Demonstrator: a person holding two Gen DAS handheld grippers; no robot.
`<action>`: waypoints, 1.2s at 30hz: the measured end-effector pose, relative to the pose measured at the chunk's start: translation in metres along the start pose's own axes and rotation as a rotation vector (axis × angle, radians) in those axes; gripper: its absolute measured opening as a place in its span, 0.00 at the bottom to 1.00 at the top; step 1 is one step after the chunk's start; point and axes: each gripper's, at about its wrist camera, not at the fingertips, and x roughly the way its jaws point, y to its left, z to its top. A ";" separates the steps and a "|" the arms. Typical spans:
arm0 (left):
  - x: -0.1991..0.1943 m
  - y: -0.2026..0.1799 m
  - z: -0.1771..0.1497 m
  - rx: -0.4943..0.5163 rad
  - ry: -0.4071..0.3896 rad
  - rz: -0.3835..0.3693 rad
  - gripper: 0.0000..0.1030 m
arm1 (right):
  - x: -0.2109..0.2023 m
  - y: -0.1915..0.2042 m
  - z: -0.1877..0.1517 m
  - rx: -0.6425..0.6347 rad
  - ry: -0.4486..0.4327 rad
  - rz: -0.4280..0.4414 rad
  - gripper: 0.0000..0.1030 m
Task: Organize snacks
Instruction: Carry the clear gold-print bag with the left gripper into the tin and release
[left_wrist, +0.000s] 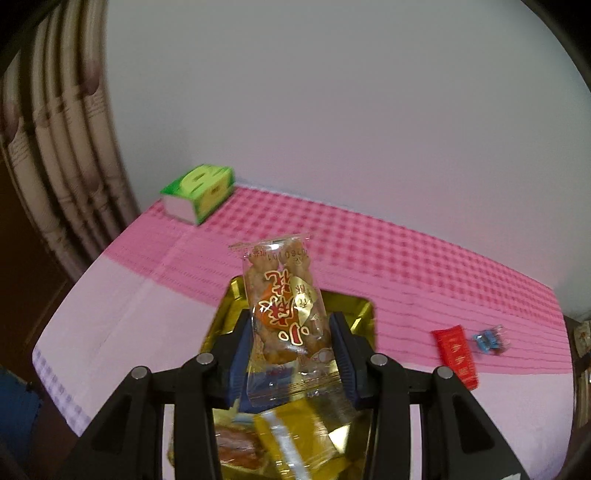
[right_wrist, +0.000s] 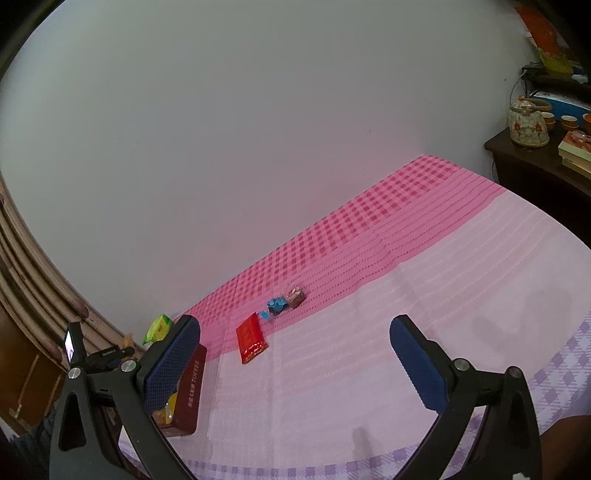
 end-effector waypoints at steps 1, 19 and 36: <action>0.003 0.005 -0.003 -0.004 0.006 0.004 0.41 | 0.001 0.000 -0.001 -0.001 0.006 0.000 1.00; 0.038 0.034 -0.038 -0.001 0.136 0.056 0.41 | 0.007 0.005 -0.006 -0.020 0.040 -0.003 1.00; 0.064 0.034 -0.067 0.030 0.226 0.082 0.41 | 0.011 0.008 -0.009 -0.030 0.058 -0.012 1.00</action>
